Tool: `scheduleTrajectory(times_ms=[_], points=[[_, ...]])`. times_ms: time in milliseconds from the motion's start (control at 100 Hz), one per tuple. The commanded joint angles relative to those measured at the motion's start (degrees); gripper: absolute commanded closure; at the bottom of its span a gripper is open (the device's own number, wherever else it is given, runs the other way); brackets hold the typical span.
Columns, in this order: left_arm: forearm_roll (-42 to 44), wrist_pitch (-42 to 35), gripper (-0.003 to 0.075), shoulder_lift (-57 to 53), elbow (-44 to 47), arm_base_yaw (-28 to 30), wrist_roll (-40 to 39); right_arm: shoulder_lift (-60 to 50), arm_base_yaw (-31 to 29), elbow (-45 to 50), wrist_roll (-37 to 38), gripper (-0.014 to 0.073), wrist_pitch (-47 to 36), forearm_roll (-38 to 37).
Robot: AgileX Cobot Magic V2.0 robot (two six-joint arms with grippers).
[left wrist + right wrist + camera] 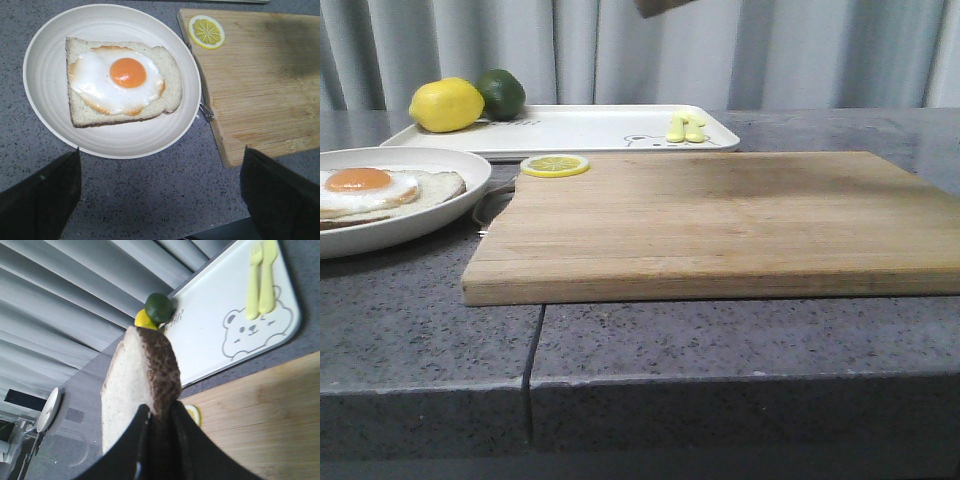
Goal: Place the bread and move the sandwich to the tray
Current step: 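Lift the bread slice with the right gripper and carry it over the egg toast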
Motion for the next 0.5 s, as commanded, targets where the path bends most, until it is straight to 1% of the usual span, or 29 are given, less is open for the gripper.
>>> scheduleTrajectory(times_ms=[0,90,300,490], points=[[-2.07,-3.07,0.0121,0.04,-1.83,-0.33,0.02,-0.03,5.57,-3.01,-0.53,0.0652,-6.33,4.25],[-2.07,-3.07,0.0121,0.04,-1.83,-0.33,0.02,2.32,10.52,-4.32,-0.53,0.0652,-9.81,6.15],[-2.07,-3.07,0.0121,0.04,-1.83,-0.33,0.02,9.92,19.64,-8.73,-0.53,0.0652,-15.72,10.43],[-2.07,-3.07,0.0121,0.04,-1.83,-0.33,0.02,17.6,27.26,-15.7,-0.53,0.0652,-19.06,11.18]])
